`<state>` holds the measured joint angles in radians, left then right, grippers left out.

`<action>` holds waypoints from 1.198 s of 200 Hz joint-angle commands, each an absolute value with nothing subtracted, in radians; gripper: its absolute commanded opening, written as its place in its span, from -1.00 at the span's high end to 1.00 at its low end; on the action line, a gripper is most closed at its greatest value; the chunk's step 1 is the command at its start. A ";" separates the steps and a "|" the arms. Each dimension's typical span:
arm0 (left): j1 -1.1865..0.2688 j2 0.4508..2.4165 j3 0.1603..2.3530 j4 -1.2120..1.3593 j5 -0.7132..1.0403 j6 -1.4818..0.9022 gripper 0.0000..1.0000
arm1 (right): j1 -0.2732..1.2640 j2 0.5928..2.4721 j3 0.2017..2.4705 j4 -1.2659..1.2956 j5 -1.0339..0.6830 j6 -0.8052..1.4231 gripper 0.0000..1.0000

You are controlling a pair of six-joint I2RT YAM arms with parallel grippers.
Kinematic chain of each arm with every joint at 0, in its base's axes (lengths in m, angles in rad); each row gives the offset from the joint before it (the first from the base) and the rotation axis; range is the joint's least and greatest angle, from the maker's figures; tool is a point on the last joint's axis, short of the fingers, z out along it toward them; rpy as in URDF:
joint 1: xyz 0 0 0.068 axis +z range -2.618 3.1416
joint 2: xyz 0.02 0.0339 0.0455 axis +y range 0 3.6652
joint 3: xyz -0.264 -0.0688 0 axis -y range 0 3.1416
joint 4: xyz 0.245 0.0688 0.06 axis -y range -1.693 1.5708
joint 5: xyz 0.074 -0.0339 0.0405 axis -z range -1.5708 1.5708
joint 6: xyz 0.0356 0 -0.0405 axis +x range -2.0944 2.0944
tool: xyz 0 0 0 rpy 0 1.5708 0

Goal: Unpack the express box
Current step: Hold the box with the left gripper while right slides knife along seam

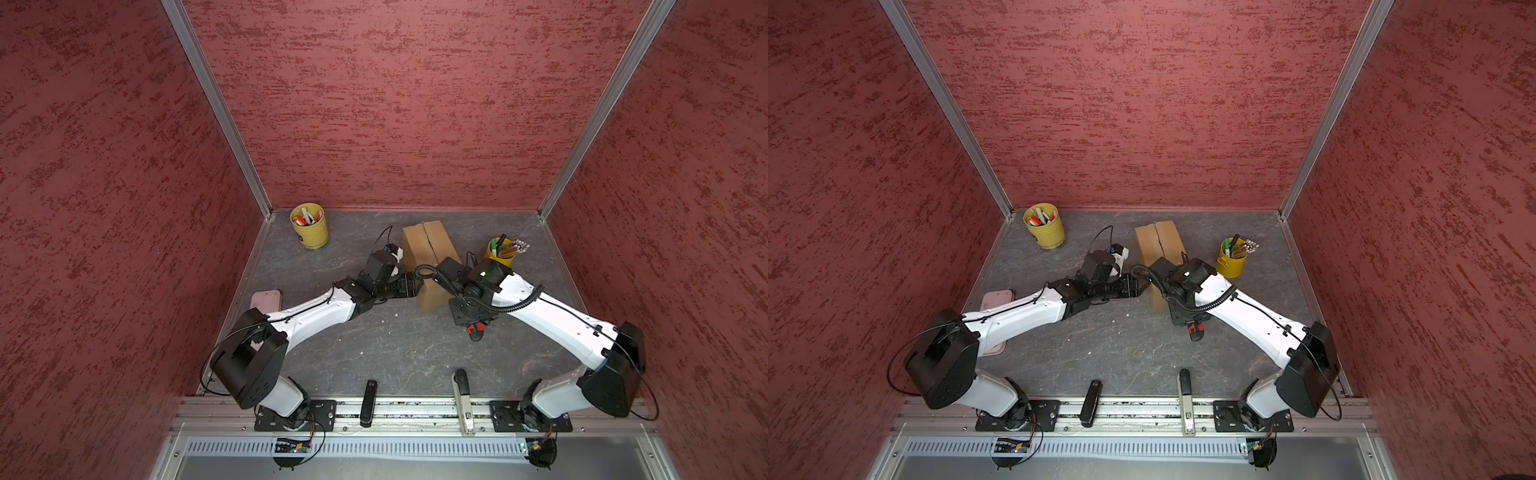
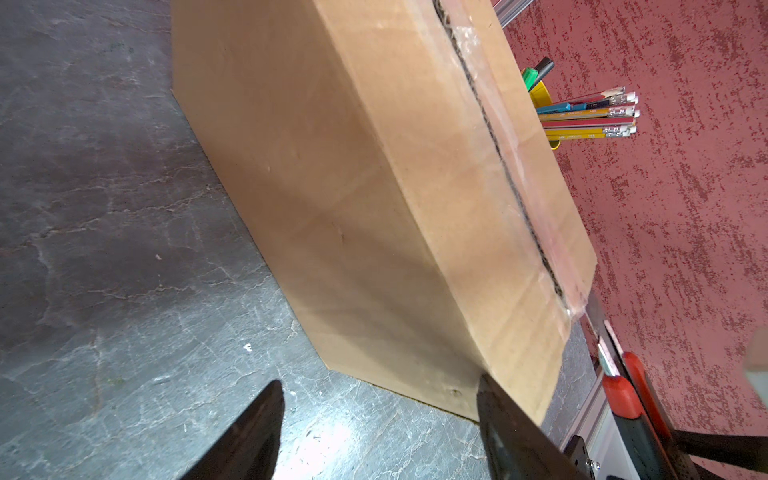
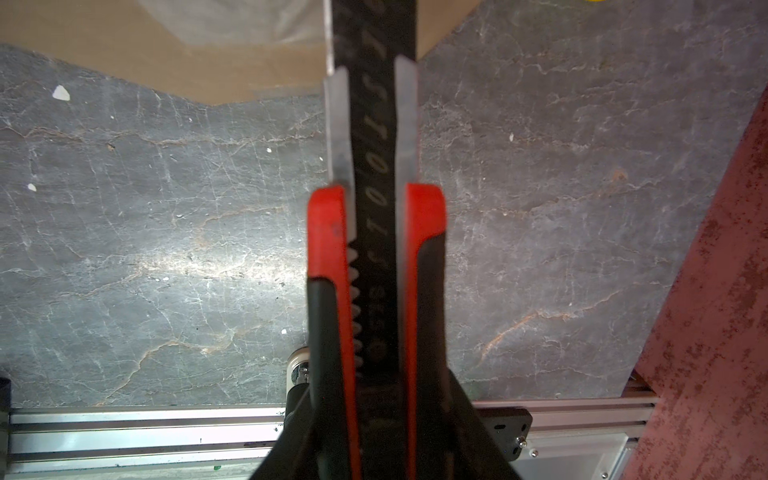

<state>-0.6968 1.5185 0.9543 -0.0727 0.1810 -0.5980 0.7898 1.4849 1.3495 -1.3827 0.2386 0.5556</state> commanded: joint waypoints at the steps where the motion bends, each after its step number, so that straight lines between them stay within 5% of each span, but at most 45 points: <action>1: -0.709 1.529 0.980 -0.046 0.180 -0.601 -0.46 | 0.787 1.479 1.382 -1.354 0.219 0.542 1.00; 239: -0.710 1.536 0.994 -0.051 0.161 -0.594 -0.47 | 0.807 1.457 1.415 -1.353 0.186 0.521 1.00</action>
<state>-0.7017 1.5272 0.9707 -0.0734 0.1726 -0.5976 0.7933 1.4841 1.3685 -1.3746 0.2054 0.5373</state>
